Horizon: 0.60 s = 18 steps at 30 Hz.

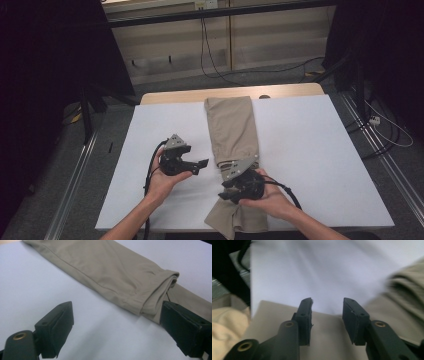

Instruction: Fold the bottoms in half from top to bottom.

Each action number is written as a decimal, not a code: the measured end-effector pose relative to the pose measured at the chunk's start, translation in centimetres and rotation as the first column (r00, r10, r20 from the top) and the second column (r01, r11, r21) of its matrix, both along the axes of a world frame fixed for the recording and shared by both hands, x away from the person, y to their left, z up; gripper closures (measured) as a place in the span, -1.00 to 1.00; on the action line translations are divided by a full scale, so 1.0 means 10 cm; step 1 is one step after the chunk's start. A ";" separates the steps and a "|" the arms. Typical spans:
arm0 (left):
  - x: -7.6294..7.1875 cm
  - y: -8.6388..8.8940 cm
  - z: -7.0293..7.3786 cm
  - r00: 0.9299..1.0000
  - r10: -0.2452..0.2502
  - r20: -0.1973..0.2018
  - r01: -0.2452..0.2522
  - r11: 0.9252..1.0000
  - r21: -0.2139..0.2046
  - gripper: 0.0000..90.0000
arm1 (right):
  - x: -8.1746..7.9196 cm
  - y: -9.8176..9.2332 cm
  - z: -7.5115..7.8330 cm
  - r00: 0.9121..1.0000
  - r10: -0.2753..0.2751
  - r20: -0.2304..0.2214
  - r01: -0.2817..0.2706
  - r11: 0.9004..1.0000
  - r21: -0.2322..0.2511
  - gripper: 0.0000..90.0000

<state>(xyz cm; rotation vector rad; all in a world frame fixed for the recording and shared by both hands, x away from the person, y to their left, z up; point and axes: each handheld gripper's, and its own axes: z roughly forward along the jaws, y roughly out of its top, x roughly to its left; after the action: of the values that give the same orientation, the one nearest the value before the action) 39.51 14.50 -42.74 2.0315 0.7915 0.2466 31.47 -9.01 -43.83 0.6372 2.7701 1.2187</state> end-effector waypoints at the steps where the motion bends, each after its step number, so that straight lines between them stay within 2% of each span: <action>1: 0.00 -0.02 -0.02 1.000 -0.005 -0.009 0.005 1.000 -0.001 -0.72 | -0.02 0.05 -0.03 1.000 0.014 0.003 -0.014 1.000 -0.015 0.24; 5: 0.01 -0.06 -0.06 1.000 -0.025 -0.017 0.025 1.000 0.016 -0.72 | -0.06 0.17 -0.10 0.998 0.061 0.012 -0.061 0.998 -0.029 0.12; 6: 0.01 -0.07 -0.07 0.999 -0.029 -0.021 0.030 0.999 0.023 -0.72 | -0.07 0.20 -0.13 0.998 0.063 0.026 -0.062 0.997 -0.055 0.10; 7: 0.01 -0.07 -0.08 0.999 -0.031 -0.029 0.031 0.999 0.024 -0.72 | -0.08 0.20 -0.14 0.997 0.064 0.040 -0.062 0.997 -0.055 0.11; 8: 0.02 -0.08 -0.10 0.999 -0.029 -0.030 0.030 0.999 0.027 -0.72 | -0.10 0.20 -0.14 0.996 0.068 0.054 -0.065 0.996 -0.061 0.16; 9: 0.02 -0.09 -0.10 0.999 -0.026 -0.034 0.027 0.999 0.029 -0.72 | -0.11 0.20 -0.14 0.996 0.061 0.070 -0.056 0.996 -0.067 0.30; 11: 0.02 -0.09 -0.10 0.999 -0.026 -0.032 0.027 0.999 0.029 -0.72 | -0.12 0.18 -0.13 0.996 0.063 0.059 -0.059 0.996 -0.059 0.88; 12: 0.02 -0.09 -0.10 0.999 -0.025 -0.031 0.025 0.999 0.030 -0.71 | -0.13 0.17 -0.13 0.998 0.059 0.039 -0.057 0.997 -0.052 1.00; 15: 0.02 -0.08 -0.11 0.999 -0.026 -0.038 0.028 0.999 0.037 -0.71 | -0.16 0.16 -0.09 0.998 0.055 0.042 -0.053 0.997 -0.052 1.00; 17: 0.02 -0.09 -0.12 0.999 -0.024 -0.044 0.026 0.999 0.036 -0.71 | -0.16 0.11 -0.02 0.999 0.033 0.023 -0.033 0.999 0.005 1.00; 18: 0.03 -0.10 -0.13 0.999 -0.026 -0.042 0.027 0.999 0.037 -0.70 | -0.16 0.08 0.03 0.999 0.019 0.029 -0.020 0.999 0.033 1.00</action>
<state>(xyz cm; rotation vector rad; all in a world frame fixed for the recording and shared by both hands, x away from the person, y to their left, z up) 39.77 13.53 -44.03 2.0869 0.7901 0.2065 29.88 -8.24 -43.53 0.5912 2.7447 1.2698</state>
